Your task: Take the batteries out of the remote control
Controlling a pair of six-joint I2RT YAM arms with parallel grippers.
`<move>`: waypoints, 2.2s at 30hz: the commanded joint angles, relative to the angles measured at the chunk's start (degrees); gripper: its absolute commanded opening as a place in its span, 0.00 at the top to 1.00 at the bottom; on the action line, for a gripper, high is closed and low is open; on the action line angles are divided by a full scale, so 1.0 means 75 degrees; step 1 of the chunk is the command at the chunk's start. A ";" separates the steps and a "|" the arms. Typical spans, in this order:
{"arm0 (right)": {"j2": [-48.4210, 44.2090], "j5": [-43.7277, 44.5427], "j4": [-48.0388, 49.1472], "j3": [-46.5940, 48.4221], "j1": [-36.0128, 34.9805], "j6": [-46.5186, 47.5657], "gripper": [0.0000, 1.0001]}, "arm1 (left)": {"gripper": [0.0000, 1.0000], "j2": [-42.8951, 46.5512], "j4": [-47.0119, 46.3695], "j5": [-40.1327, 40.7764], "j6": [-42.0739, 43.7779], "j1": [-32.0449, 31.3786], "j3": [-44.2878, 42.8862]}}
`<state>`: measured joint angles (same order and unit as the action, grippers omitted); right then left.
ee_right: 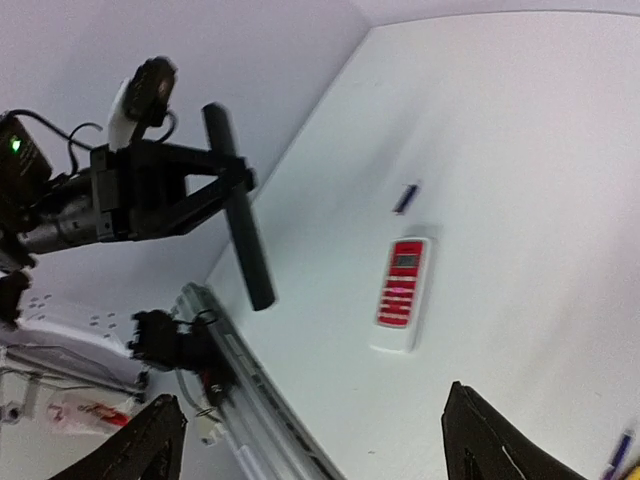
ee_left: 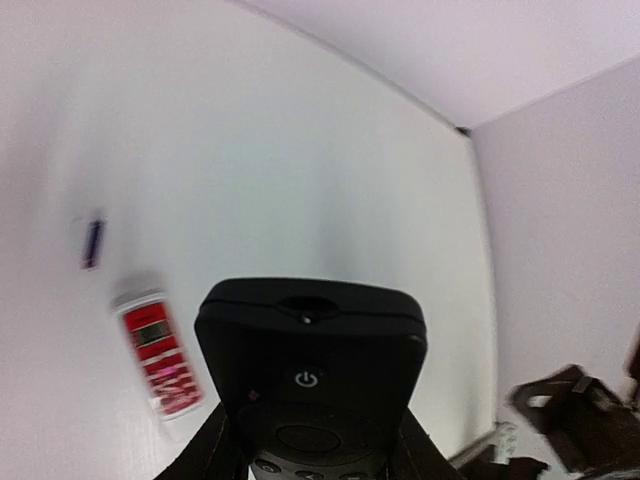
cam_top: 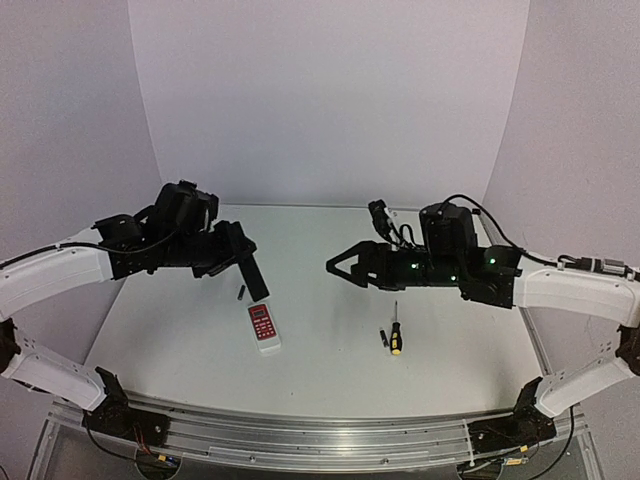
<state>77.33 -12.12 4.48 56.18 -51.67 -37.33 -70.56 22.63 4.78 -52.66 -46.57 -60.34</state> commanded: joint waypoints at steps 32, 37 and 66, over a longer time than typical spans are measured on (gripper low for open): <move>0.2181 0.2392 -0.3181 0.1404 -0.0380 0.1775 0.17 | 0.39 -0.2849 0.1994 0.0522 0.0585 0.2062 0.1423; 0.3002 0.2977 -0.3392 0.2218 -0.0902 0.1953 0.17 | 0.20 -0.2479 0.2060 0.0486 0.0575 0.2060 0.1415; 0.8373 0.4284 -0.3663 0.6815 -0.2240 0.1500 0.29 | 0.00 0.1686 0.2952 0.1345 -0.0281 0.2060 0.2020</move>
<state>136.80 19.08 -21.78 104.70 -68.51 -24.49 -59.26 44.10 13.74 -53.87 -31.42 -45.49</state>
